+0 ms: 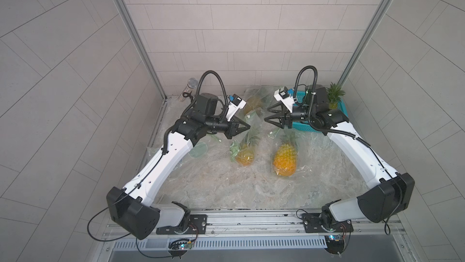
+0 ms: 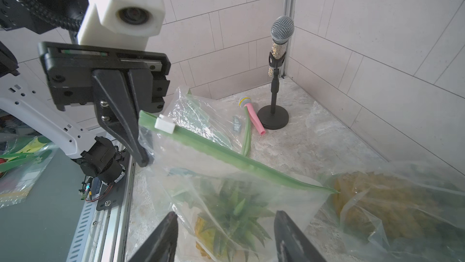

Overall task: Open the zip-top bag and take out the pineapple
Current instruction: Adjust the zipper food storage bag at the center of the board.

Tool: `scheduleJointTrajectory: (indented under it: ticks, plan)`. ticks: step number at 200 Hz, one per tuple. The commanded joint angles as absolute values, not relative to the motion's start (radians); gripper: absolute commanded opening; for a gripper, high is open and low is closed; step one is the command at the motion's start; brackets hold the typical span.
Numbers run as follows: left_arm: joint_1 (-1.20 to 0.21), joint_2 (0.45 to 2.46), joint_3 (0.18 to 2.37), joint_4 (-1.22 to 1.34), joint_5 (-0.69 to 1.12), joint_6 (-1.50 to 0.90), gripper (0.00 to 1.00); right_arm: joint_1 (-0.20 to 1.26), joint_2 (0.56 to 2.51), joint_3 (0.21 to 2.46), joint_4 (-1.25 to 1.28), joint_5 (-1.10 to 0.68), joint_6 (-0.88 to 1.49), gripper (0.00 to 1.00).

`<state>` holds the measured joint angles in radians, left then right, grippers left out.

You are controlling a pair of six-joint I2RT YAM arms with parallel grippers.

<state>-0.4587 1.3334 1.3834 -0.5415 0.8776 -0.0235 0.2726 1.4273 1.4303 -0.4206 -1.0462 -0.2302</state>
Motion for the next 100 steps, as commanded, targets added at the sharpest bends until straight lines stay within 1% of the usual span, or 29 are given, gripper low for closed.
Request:
scheduleJointTrajectory:
  ticks: [1,43,83,100]
  plan:
    - [-0.463,1.342,1.44,-0.57,0.875,0.049,0.0,0.276,1.429,1.456,-0.441,-1.091,-0.291,0.62]
    - [-0.467,1.424,1.585,-0.68,1.06,0.124,0.0,0.276,1.445,1.508,-0.504,-1.16,-0.358,0.65]
    - [-0.478,1.449,1.617,-0.716,1.181,0.176,0.0,0.274,1.455,1.529,-0.55,-1.164,-0.411,0.69]
    - [-0.484,1.45,1.616,-0.721,1.191,0.185,0.0,0.275,1.47,1.545,-0.58,-1.197,-0.439,0.71]
